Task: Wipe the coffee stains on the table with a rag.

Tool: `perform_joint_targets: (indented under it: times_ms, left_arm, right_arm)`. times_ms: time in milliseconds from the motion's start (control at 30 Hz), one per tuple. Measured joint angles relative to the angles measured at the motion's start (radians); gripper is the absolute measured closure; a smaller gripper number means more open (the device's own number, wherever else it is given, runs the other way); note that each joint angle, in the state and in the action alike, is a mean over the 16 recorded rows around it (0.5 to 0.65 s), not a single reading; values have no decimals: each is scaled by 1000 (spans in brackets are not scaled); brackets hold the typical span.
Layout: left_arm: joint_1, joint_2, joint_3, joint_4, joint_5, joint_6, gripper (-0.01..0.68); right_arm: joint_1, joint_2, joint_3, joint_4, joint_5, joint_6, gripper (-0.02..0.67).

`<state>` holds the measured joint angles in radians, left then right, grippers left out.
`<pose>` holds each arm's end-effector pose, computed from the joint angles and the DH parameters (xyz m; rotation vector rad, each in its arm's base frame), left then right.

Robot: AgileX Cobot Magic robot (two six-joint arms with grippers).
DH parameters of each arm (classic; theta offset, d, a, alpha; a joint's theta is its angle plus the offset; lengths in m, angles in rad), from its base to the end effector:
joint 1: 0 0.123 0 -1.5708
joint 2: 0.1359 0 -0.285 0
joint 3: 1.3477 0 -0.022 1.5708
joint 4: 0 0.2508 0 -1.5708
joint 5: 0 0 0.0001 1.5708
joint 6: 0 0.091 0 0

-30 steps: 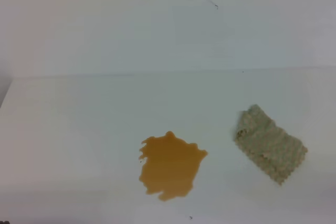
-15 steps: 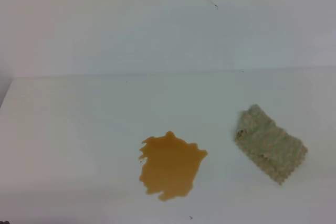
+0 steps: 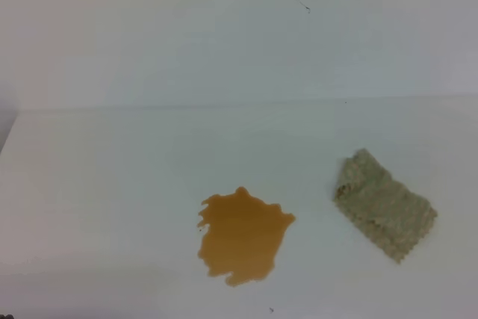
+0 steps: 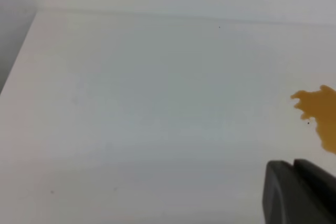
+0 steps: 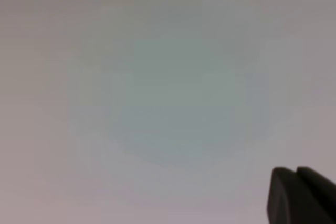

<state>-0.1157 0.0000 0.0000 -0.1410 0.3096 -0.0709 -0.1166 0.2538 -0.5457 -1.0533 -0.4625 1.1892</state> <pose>0.0535 -0.0101 0.1855 -0.0497 1.7974 -0.2683 0.0334 0.0315 0.3933 -0.2230 0.9828 0.2515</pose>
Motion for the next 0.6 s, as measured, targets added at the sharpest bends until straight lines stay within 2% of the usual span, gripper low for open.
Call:
perform_joint_targets:
  times_ms: [200,333,433,600]
  left_arm:
    - [0,0,0,0,0,0,675]
    - [0,0,0,0,0,0,675]
    - [0,0,0,0,0,0,675]
    - [0,0,0,0,0,0,675]
  right_arm:
    - [1,199,-147,-441,-120,299,652]
    - [1,307,-204,-646,-239,417,652]
    - [1,363,-228,-723,-330,444,652]
    - [4,409,-238,-726,-438,429,652]
